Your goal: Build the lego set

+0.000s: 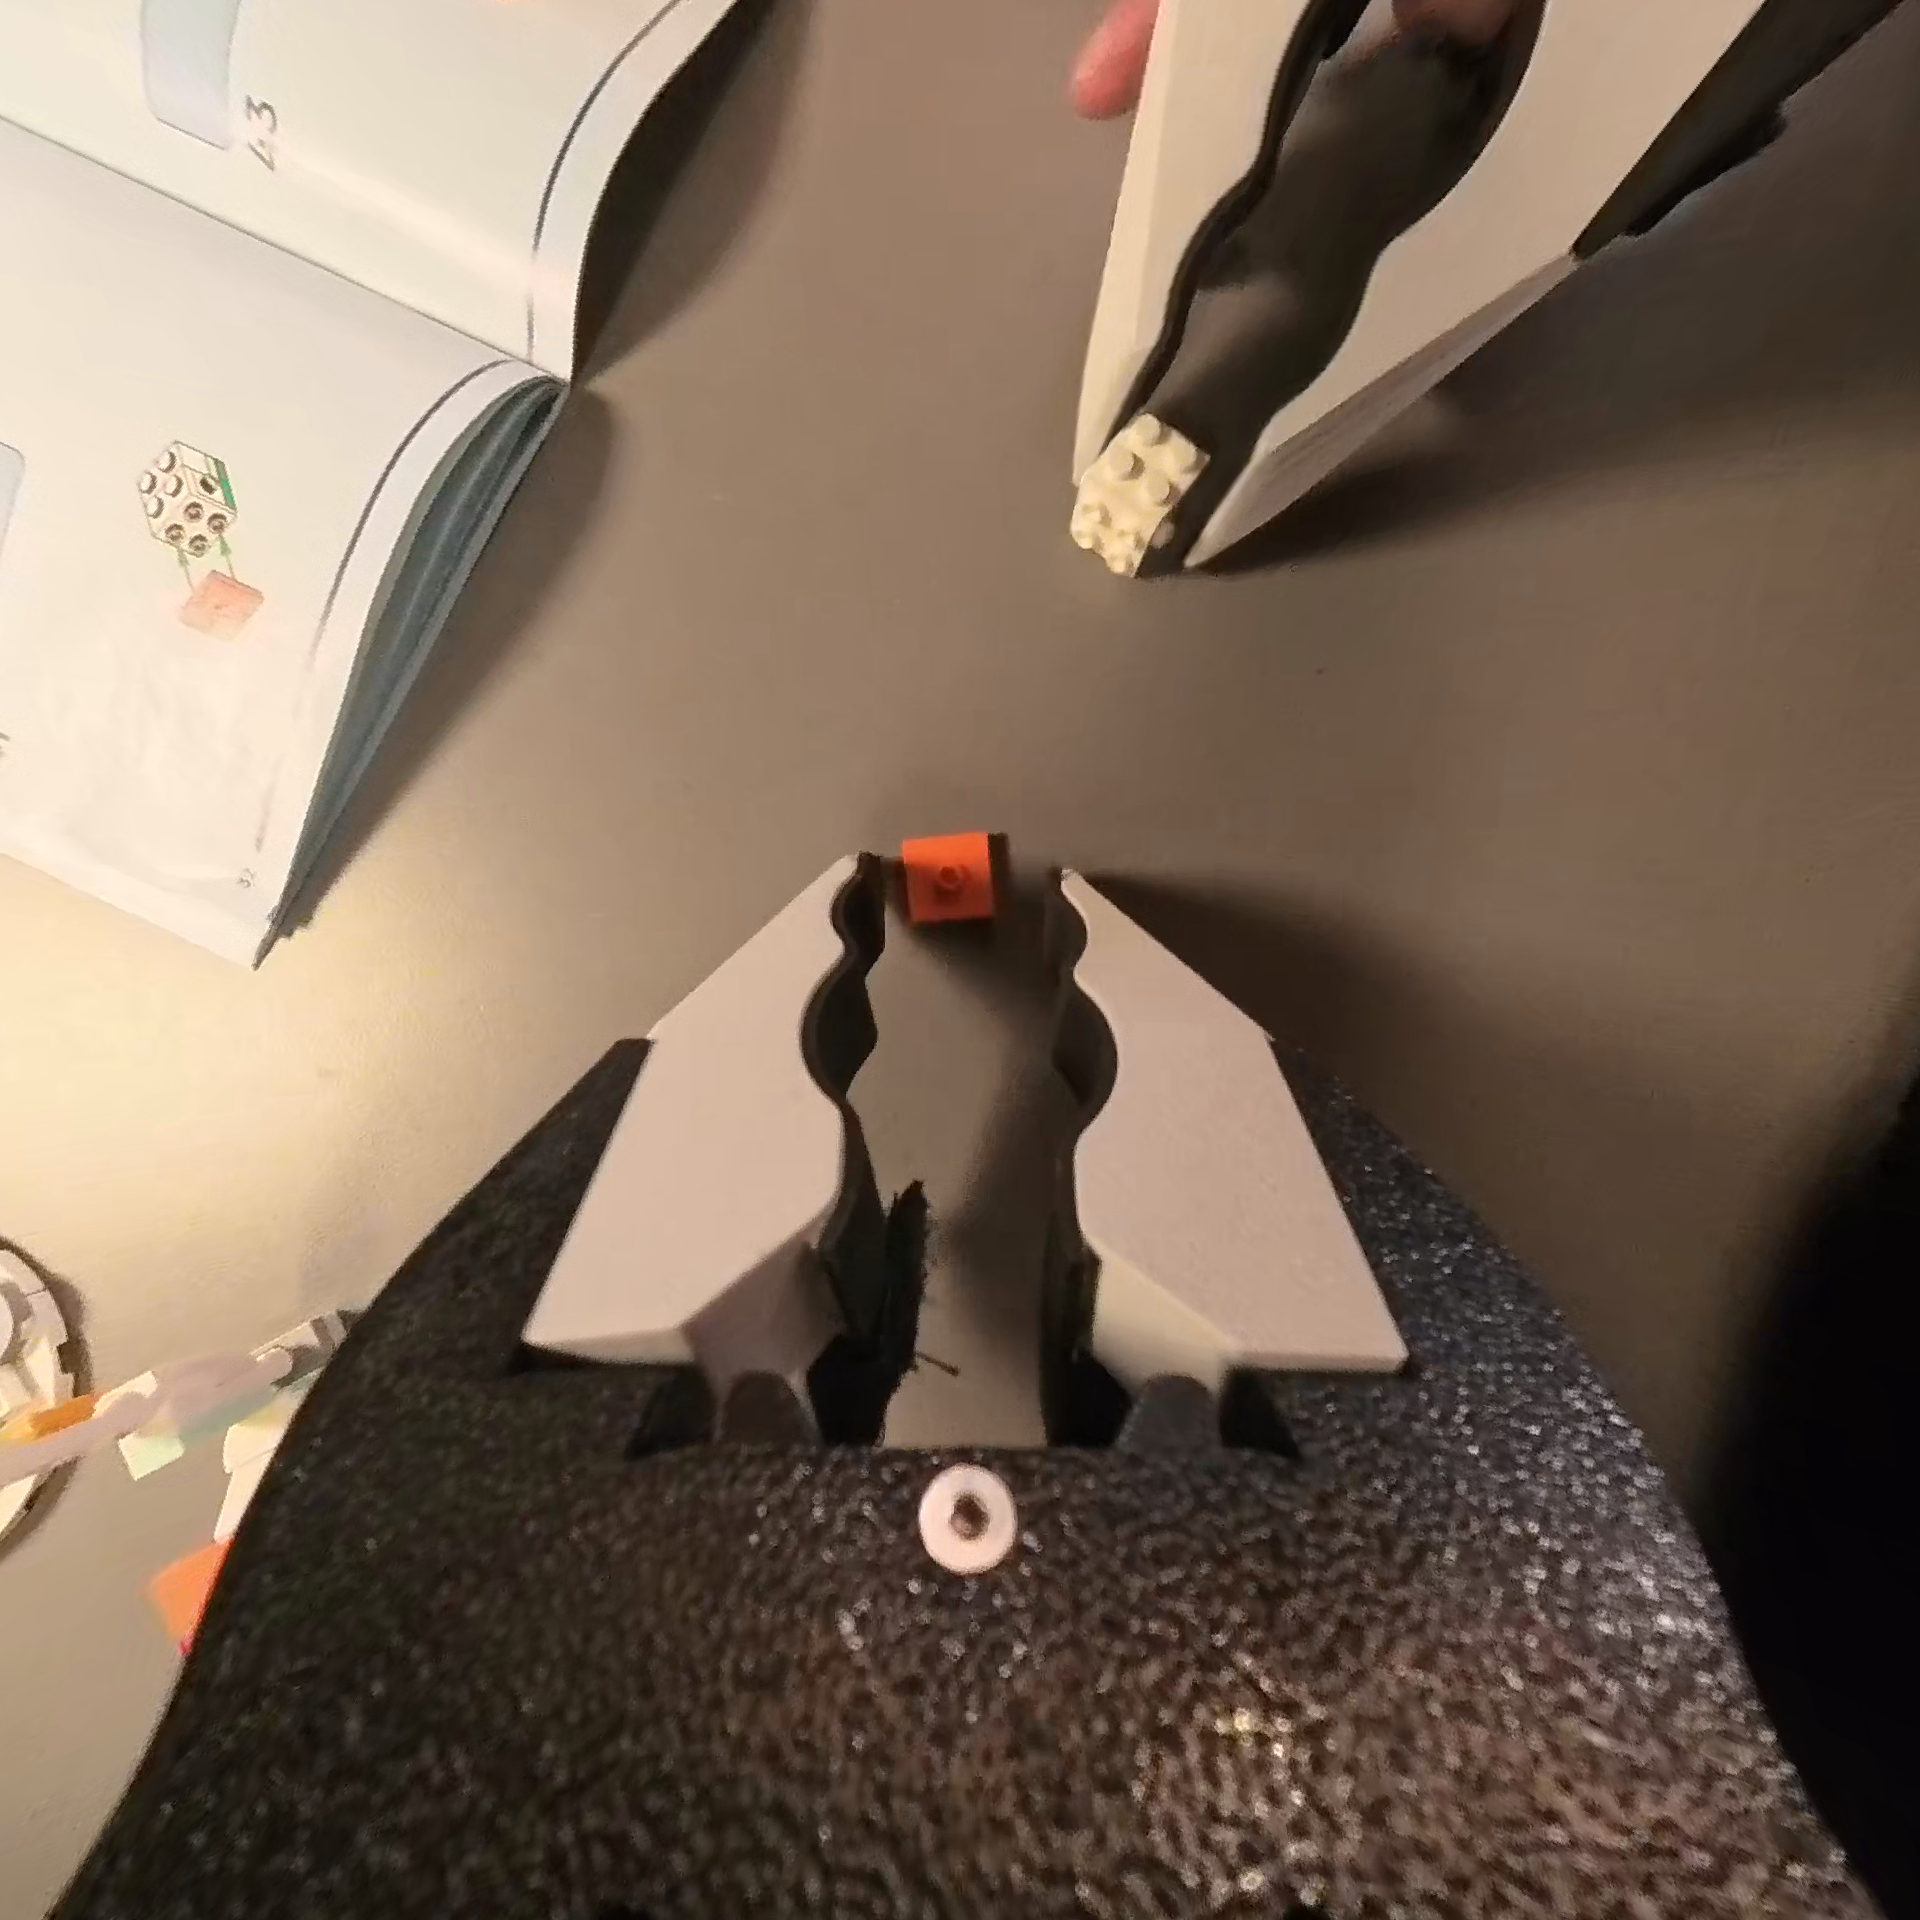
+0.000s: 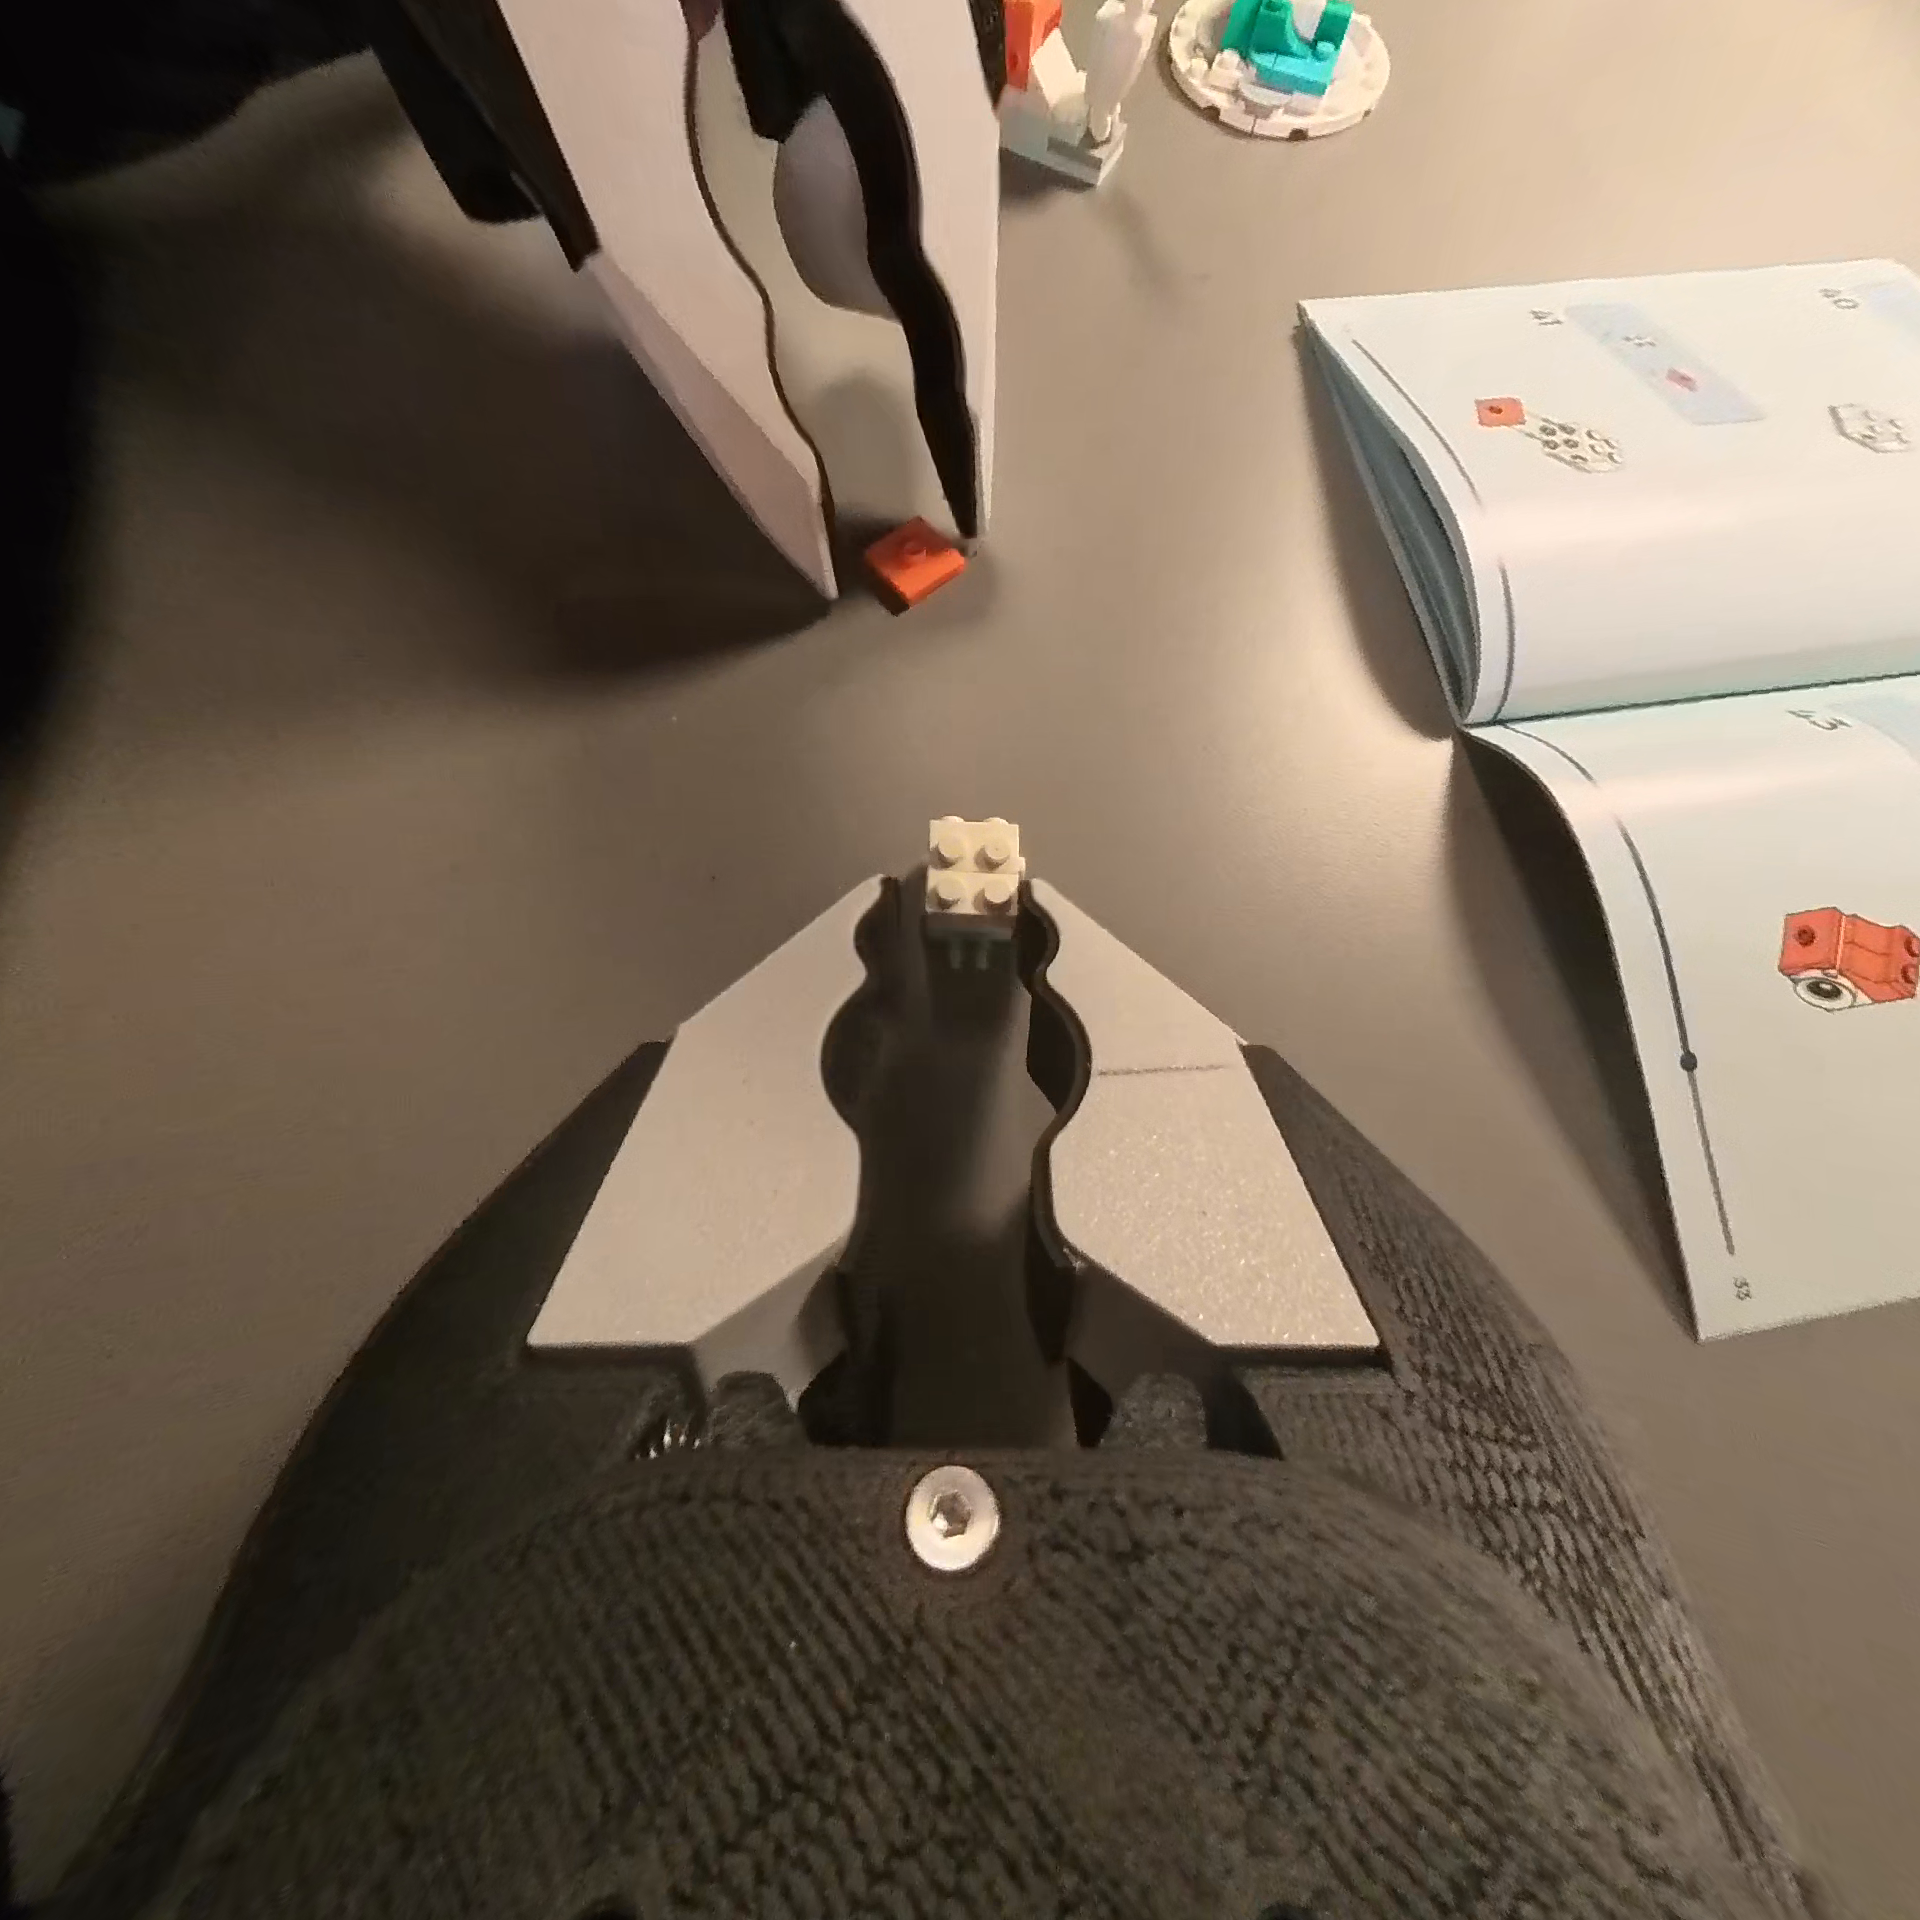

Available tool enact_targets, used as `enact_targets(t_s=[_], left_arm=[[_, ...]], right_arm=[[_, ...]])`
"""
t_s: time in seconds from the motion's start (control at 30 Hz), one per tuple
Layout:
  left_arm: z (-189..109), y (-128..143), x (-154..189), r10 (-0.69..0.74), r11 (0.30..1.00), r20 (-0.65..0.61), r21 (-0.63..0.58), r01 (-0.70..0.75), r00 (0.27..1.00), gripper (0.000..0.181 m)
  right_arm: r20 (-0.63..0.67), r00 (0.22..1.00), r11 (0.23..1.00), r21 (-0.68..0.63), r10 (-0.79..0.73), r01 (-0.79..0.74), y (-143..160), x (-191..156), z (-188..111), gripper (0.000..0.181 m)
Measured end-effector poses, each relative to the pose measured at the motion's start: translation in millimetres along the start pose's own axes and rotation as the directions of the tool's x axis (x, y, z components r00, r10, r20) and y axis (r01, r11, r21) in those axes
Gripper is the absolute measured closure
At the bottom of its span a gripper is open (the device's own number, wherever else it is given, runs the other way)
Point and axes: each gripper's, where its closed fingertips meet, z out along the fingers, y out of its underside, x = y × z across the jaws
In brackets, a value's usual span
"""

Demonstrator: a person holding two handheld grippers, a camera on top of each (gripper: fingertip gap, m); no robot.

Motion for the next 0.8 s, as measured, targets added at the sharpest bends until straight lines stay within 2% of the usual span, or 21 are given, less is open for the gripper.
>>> enact_targets(t_s=[0.07, 0.27, 0.37, 0.43, 0.53, 0.67, 0.73, 0.8], left_arm=[[0, 0, 0, 0.001, 1.000, -0.001, -0.001, -0.001, 1.000, 0.154], [1, -1, -2, 0.007, 1.000, 0.001, 0.000, -0.007, 1.000, 0.167], [1, -3, -9, 0.021, 1.000, 0.032, 0.014, -0.021, 0.999, 0.167], [-1, -10, -15, 0.027, 0.997, 0.057, 0.069, -0.031, 0.998, 0.168], [-19, -41, -26, -0.019, 0.963, 0.059, 0.269, 0.002, 0.998, 0.168], [-63, -94, -24, 0.031, 0.849, -0.022, 0.528, -0.015, 0.999, 0.168], [-81, -114, -12, 0.107, 0.807, -0.072, 0.589, -0.044, 0.992, 0.168], [-87, -124, -1, 0.172, 0.808, -0.111, 0.585, -0.076, 0.979, 0.168]], right_arm=[[-0.009, 1.000, 1.000, 0.000, -0.008, 0.008, 0, 0, 0, 0.165], [-0.039, 0.999, 0.999, 0.035, -0.005, 0.006, -4, 4, -3, 0.166], [-0.064, 0.998, 0.990, 0.137, 0.026, -0.017, -17, 10, -12, 0.166], [-0.084, 0.994, 0.969, 0.243, 0.063, -0.041, -31, 16, -20, 0.166], [-0.121, 0.981, 0.908, 0.409, 0.148, -0.087, -52, 30, -34, 0.166], [-0.068, 0.976, 0.769, 0.629, 0.205, -0.118, -80, 31, -52, 0.166], [-0.025, 0.979, 0.704, 0.698, 0.203, -0.129, -91, 25, -56, 0.166], [0.031, 0.981, 0.626, 0.766, 0.194, -0.148, -106, 18, -61, 0.167]])
